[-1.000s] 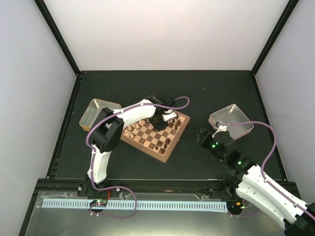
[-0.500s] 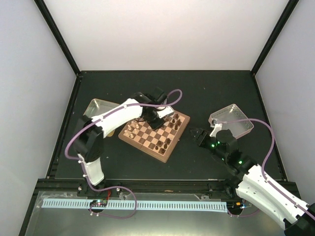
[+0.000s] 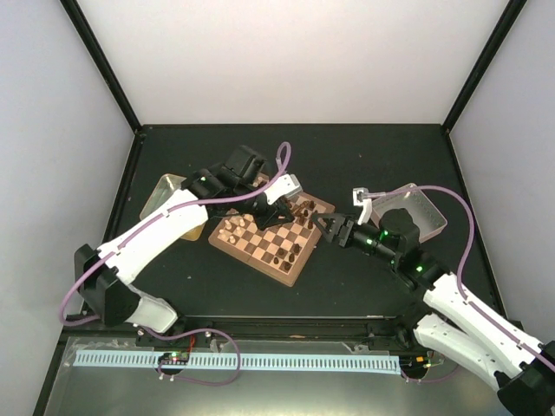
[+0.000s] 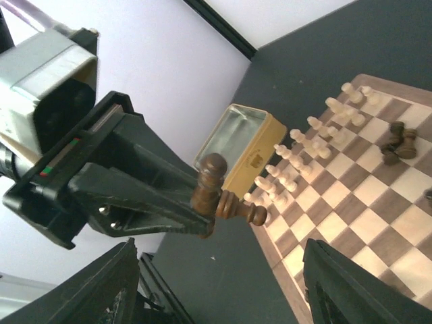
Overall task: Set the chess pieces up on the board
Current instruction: Pick up the chess piece from the chessboard.
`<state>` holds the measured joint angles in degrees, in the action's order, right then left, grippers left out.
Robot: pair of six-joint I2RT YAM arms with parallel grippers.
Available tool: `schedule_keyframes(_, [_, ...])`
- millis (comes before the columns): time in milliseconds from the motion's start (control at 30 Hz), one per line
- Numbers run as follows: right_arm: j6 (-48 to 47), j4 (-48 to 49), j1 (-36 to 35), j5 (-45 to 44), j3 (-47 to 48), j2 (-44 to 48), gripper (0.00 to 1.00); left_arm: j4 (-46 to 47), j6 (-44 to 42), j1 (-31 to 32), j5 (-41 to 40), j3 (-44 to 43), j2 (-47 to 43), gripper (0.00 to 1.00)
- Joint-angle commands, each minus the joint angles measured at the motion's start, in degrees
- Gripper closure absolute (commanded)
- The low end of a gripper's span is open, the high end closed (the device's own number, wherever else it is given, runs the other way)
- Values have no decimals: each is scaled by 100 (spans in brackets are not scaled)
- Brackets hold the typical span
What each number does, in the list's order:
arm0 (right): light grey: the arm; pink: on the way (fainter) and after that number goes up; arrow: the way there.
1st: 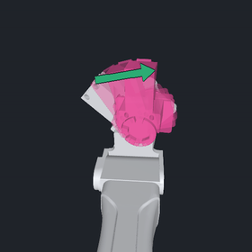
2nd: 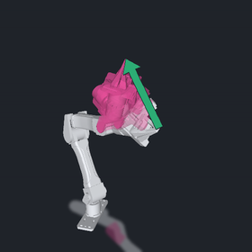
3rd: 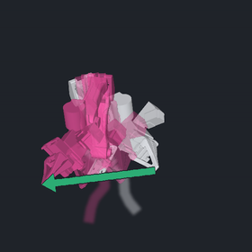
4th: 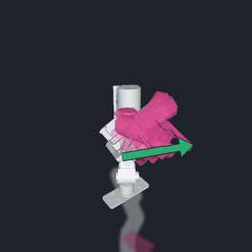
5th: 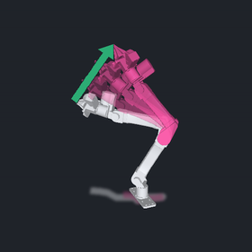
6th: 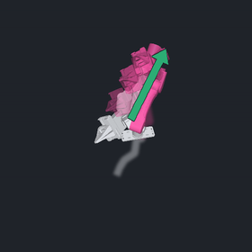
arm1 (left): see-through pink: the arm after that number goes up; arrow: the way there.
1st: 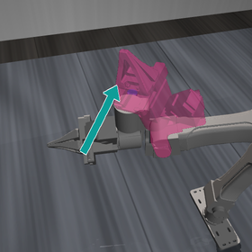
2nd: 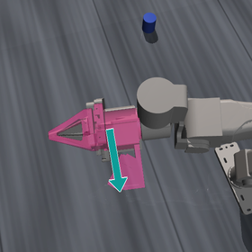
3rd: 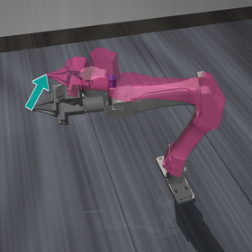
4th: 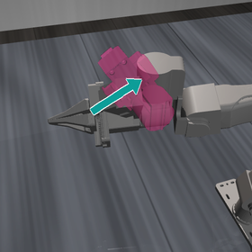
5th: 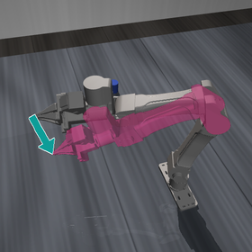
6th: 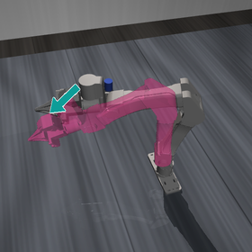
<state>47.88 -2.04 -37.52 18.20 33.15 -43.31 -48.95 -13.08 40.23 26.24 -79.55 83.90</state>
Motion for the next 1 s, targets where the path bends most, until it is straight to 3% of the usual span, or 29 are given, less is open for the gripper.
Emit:
schedule_keyframes(0, [607,1465,9,199,-387,24,34,515,262,-10,750,-12,-339,92])
schedule_keyframes(233, [1768,3493,15,204,-1010,-120,35,824,547,-16,1131,45,-711,91])
schedule_keyframes(733, [1905,4652,9,723,-908,-529,38,1524,899,-17,1668,185,-1016,88])
schedule_keyframes(867, [1947,4946,9,826,-900,-537,43,1534,919,-11,1735,197,-1016,88])
schedule_keyframes(967, [1945,5008,14,877,-878,-530,53,1543,921,-19,1731,194,-1016,88])
